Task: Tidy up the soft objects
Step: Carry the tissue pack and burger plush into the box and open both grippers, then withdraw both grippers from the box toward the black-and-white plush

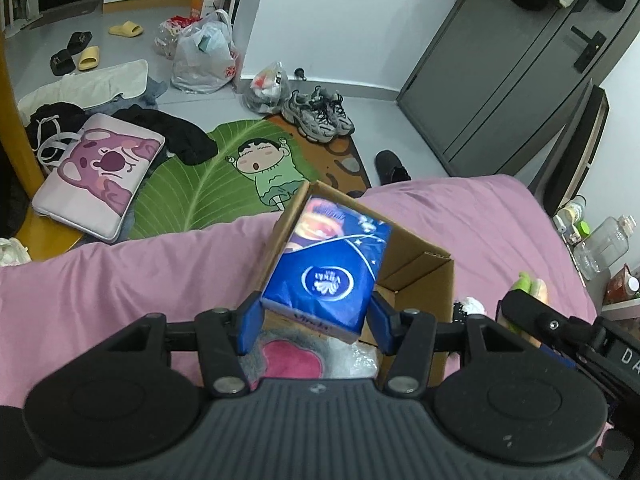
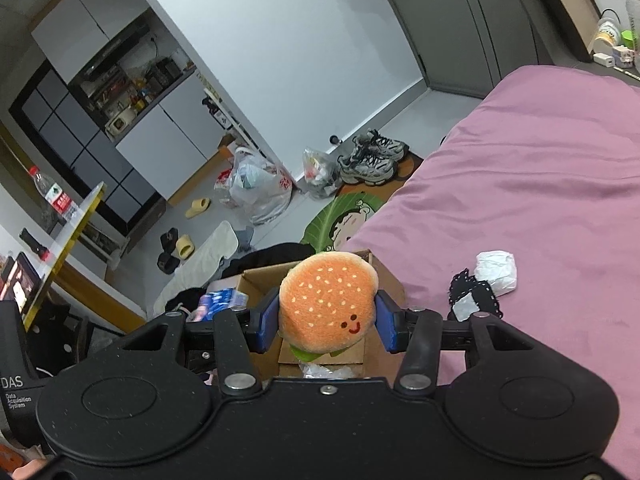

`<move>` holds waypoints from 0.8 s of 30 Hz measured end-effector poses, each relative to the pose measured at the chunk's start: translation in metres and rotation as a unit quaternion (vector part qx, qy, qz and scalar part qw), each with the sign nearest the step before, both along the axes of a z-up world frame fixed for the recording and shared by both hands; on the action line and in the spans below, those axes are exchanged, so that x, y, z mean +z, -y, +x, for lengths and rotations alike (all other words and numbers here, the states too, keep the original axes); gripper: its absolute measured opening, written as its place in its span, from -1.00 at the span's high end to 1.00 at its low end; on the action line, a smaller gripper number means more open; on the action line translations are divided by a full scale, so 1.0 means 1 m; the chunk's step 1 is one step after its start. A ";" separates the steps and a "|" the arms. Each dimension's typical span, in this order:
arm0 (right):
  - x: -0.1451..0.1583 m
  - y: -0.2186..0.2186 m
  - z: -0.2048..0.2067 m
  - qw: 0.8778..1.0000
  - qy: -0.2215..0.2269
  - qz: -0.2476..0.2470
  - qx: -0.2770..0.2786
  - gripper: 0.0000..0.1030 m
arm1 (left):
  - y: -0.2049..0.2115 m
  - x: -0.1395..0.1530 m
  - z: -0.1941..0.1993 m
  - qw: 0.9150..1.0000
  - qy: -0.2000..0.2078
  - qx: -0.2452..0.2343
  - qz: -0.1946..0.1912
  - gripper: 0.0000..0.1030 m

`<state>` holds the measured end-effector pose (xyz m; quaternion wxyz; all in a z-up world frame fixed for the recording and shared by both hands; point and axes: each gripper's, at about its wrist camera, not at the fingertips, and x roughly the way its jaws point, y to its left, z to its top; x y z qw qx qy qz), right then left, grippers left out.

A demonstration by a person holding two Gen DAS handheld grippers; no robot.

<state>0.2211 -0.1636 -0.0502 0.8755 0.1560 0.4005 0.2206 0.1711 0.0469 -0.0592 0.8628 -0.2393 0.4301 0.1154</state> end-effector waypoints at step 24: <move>0.005 -0.009 -0.006 0.999 -0.026 -0.019 0.010 -0.50 | 0.003 0.013 -0.003 0.999 -0.018 0.013 0.034 -0.46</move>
